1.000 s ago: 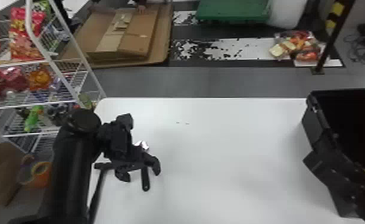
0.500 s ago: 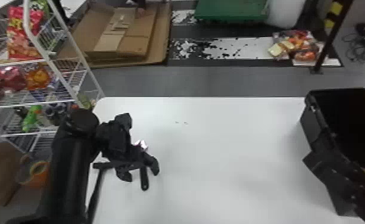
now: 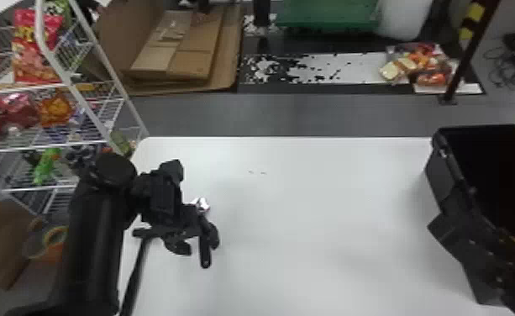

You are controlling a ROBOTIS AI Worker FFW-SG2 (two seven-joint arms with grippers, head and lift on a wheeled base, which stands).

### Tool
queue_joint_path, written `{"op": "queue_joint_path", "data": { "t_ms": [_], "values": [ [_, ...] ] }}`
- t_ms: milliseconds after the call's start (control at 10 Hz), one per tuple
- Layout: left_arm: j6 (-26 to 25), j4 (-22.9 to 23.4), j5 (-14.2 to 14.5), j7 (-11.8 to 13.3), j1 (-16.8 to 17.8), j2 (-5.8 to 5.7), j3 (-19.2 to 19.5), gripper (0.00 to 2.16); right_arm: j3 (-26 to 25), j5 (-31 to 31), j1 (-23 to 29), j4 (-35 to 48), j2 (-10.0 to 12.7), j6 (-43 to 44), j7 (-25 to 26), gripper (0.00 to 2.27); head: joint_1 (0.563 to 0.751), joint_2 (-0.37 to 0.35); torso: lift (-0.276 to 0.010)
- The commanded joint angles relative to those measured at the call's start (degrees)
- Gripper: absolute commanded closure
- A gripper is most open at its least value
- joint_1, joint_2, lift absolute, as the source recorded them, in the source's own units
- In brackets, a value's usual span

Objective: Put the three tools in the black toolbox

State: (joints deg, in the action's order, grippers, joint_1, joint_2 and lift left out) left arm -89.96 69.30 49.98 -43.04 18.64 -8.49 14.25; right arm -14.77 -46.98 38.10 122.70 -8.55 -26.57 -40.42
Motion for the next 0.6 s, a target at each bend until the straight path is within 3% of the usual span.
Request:
{"op": "queue_joint_path", "data": {
  "t_ms": [0,200,300,400,500],
  "values": [
    [-0.1,-0.2,0.0,0.2,0.0,-0.12,0.2,0.52,0.0,-0.1,0.0,0.0,0.0,0.1,-0.1,0.08,0.695,0.155,-0.055],
    [-0.1,-0.2,0.0,0.8,-0.3,-0.21,0.1,0.56,0.0,-0.3,0.2,0.1,0.0,0.1,-0.3,0.08,0.695,0.156,-0.055],
    [-0.1,-0.3,-0.2,0.9,-0.4,-0.12,0.2,0.74,0.0,-0.3,0.3,0.1,0.0,0.1,-0.3,0.08,0.695,0.155,-0.055],
    [-0.1,-0.3,0.0,0.9,-0.4,-0.21,0.3,1.07,0.0,-0.6,0.4,0.1,0.1,0.1,-0.4,0.08,0.695,0.154,-0.055],
    [-0.1,-0.2,0.1,0.9,-0.5,-0.21,0.3,1.21,0.0,-0.6,0.4,0.1,0.1,0.1,-0.4,0.08,0.695,0.156,-0.055]
  ]
}}
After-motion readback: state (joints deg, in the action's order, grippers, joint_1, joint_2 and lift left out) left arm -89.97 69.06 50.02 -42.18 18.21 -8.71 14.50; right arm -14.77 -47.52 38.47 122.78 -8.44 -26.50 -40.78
